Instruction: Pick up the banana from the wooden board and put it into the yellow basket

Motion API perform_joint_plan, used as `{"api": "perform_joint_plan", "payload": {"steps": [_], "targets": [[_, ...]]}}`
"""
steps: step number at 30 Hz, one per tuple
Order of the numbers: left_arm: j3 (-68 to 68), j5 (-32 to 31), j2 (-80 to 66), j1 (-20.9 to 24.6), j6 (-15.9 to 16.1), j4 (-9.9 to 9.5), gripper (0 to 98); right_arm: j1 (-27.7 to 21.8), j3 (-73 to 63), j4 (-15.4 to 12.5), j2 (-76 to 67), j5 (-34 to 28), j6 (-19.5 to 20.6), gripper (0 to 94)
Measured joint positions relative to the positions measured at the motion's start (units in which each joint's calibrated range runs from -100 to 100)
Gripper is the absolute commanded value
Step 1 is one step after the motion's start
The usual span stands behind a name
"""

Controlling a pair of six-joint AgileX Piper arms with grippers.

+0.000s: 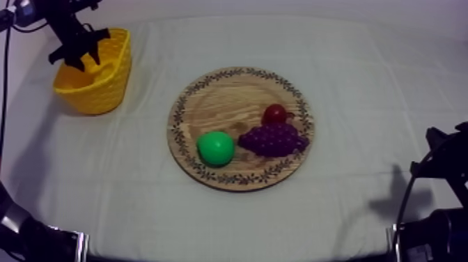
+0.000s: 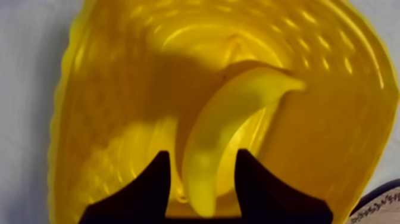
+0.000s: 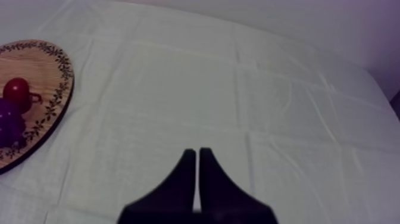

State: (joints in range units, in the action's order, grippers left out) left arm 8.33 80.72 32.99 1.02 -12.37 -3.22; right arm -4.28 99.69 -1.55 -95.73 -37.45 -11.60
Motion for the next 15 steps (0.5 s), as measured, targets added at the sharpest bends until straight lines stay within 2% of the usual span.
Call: {"api": "perform_joint_plan", "payload": {"steps": [7,10,15], "targets": [[-4.3,-4.1,-2.6,-0.8,1.7,1.09,8.8,0.0,0.0,0.0,0.0,-0.1,-0.1,0.3],[-7.0,-6.5,-5.0,-1.5,2.6,1.72,3.1,0.0,0.0,0.0,0.0,-0.1,-0.1,0.3],[-13.5,-11.6,-11.3,-3.5,4.4,3.22,0.7,0.0,0.0,0.0,0.0,-0.1,-0.1,0.3]]}}
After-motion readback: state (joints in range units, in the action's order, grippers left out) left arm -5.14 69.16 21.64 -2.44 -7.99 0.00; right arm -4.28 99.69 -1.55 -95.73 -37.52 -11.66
